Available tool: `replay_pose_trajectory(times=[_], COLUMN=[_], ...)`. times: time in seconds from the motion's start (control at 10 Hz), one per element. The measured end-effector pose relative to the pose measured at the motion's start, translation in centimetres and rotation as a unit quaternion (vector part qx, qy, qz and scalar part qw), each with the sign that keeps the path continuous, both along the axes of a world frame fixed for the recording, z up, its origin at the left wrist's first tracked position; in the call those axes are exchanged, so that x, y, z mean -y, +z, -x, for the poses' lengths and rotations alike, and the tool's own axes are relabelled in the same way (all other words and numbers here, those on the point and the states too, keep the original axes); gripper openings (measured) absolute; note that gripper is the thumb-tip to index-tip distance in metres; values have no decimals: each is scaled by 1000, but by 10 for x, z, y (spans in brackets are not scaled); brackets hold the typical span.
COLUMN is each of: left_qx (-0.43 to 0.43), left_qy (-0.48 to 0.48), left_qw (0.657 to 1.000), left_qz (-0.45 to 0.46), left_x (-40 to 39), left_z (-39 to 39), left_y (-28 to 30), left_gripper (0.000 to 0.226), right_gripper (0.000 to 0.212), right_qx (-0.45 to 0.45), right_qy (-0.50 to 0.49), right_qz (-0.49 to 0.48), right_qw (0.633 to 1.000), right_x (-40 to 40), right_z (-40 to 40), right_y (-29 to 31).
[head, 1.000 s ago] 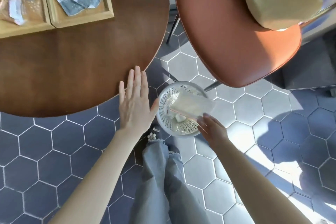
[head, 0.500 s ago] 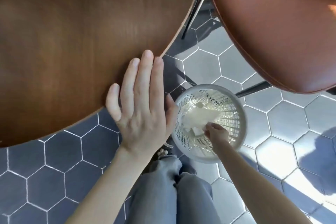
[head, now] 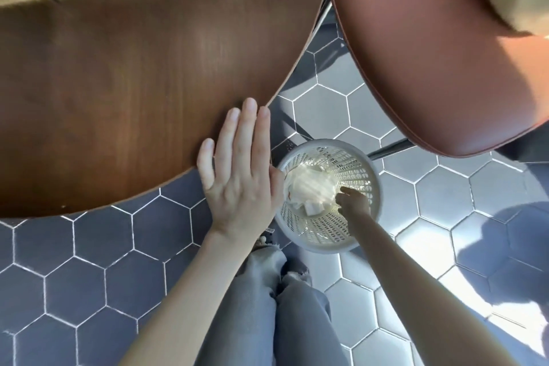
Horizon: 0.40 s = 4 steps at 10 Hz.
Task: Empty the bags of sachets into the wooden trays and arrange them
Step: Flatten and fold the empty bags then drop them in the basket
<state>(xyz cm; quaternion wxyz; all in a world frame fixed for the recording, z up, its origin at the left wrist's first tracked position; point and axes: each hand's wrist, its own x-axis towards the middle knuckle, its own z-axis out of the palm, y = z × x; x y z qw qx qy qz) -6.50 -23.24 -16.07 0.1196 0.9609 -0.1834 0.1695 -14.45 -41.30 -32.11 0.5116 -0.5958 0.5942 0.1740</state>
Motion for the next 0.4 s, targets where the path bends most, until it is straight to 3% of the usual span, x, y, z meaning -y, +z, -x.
replay_pose_trajectory(times=[0.1, 0.2, 0.4], left_qx=[-63, -180, -410], left_qy=[8, -7, -29], left_qw=[996, 979, 909], left_qz=[-67, -98, -63], left_x=[0, -3, 0], left_z=[11, 10, -16], left_y=[25, 58, 124], left_gripper=[71, 76, 68], right_gripper=[32, 25, 23], right_qx=[61, 131, 334], right_qy=[-41, -27, 15], right_qz=[-43, -41, 26], right_qw=[996, 990, 942], right_x=[9, 18, 28], right_z=[-3, -11, -29], right_y=[63, 148, 325])
